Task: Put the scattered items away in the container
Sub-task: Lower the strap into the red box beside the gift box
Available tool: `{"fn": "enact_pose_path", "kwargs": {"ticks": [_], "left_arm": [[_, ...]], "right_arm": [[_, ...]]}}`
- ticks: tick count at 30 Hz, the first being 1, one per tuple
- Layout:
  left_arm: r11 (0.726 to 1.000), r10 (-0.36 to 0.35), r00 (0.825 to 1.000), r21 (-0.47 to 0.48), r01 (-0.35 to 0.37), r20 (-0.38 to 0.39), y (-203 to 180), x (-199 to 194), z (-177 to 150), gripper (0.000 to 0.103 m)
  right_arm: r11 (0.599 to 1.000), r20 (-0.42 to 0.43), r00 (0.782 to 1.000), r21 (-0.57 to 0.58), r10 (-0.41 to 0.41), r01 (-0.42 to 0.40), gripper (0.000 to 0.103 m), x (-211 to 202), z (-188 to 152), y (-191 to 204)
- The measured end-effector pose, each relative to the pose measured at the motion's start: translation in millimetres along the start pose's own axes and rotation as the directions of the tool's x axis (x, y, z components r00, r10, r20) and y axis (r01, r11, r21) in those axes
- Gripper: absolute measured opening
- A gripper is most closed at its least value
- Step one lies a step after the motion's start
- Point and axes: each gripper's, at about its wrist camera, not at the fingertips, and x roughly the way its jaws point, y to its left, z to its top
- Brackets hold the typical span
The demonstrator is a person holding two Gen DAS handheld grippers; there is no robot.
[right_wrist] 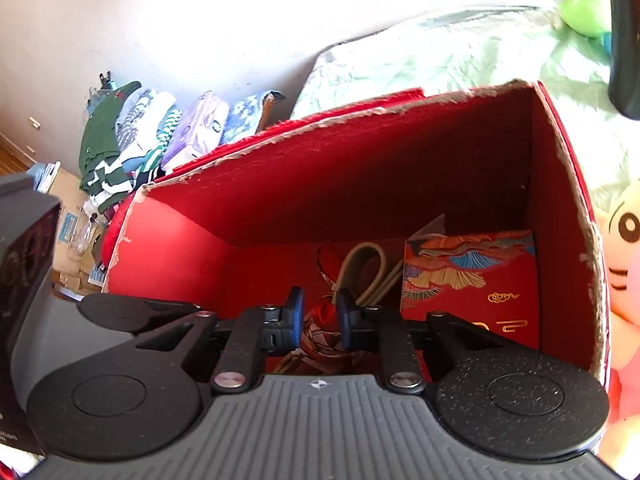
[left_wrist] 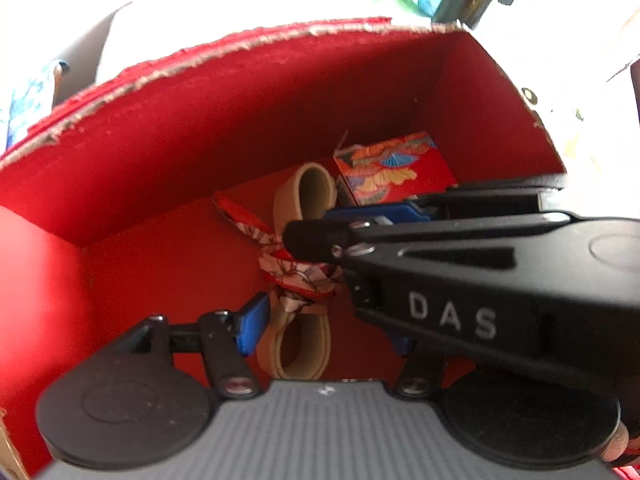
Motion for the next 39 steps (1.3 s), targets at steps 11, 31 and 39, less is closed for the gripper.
{"fn": "enact_pose_path", "kwargs": {"ticks": [11,31,39], "left_arm": [[0.999,-0.014,1.000,-0.029,0.013,-0.011,0.0,0.6,1.1,0.062],[0.980,-0.138,0.989,-0.139,0.144,0.047,15.0,-9.9,-9.5,0.061],[0.985,-0.096,0.986,-0.132,0.115,0.139,12.4,-25.2,-19.9,0.062]], "right_arm": [[0.997,-0.053,0.999,0.076,0.002,0.002,0.027,3.5,2.6,-3.5],[0.997,-0.034,0.999,0.076,0.017,-0.014,0.023,3.2,0.3,-2.0],[0.997,-0.006,1.000,0.067,0.029,-0.029,0.025,-0.3,-1.8,0.1]]}}
